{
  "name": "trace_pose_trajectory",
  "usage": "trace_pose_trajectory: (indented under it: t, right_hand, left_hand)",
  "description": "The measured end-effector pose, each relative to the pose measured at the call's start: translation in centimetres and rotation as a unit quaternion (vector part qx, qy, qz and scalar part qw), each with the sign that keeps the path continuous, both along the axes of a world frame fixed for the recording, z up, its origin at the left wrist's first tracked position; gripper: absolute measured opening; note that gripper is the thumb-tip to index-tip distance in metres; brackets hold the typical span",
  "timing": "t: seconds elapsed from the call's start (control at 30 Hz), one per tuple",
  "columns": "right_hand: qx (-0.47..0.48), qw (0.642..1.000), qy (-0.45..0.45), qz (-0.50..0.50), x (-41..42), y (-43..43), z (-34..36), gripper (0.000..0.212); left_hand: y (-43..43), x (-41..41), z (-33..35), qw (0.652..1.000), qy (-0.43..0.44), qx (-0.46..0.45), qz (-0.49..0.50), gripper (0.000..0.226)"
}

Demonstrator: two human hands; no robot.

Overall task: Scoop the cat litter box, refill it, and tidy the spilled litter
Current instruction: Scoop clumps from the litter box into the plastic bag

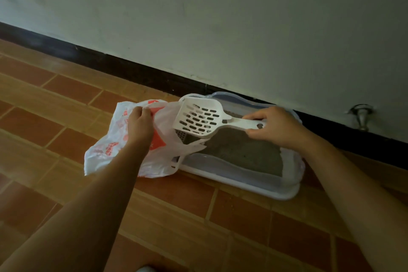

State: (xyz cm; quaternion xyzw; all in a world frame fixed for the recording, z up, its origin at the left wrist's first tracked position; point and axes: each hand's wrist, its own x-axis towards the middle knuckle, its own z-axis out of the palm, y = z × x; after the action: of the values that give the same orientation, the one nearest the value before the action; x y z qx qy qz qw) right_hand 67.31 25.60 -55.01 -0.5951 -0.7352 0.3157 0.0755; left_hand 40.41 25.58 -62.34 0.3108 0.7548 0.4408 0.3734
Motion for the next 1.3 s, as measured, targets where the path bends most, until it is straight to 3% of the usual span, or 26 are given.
trace_pose_trajectory:
  t: [0.3,0.73,1.03,1.27,1.3]
  right_hand:
    - [0.030,0.996,0.023,-0.076,4.9,-0.5,-1.3,0.037]
    - [-0.006,0.959,-0.283,-0.006,7.2,0.1,-7.2,0.020]
    - [-0.030,0.916,-0.394,0.073,7.2,1.2,-6.9,0.017]
    - [-0.076,0.887,-0.435,0.137,7.2,1.8,-7.1,0.007]
    - [-0.088,0.888,-0.431,0.137,7.3,1.9,-7.3,0.014]
  left_hand:
    - [0.4,0.4,-1.0,0.999,0.002,-0.016,0.042,0.037]
    - [2.1,2.6,-2.2,0.999,0.022,-0.032,0.030,0.036]
    - [4.6,4.7,-3.3,0.999,0.010,-0.041,0.015,0.034]
    - [5.3,5.3,-4.2,0.999,0.011,-0.047,0.009,0.037]
    - [5.4,5.2,-4.2,0.999,0.009,-0.046,0.010,0.037]
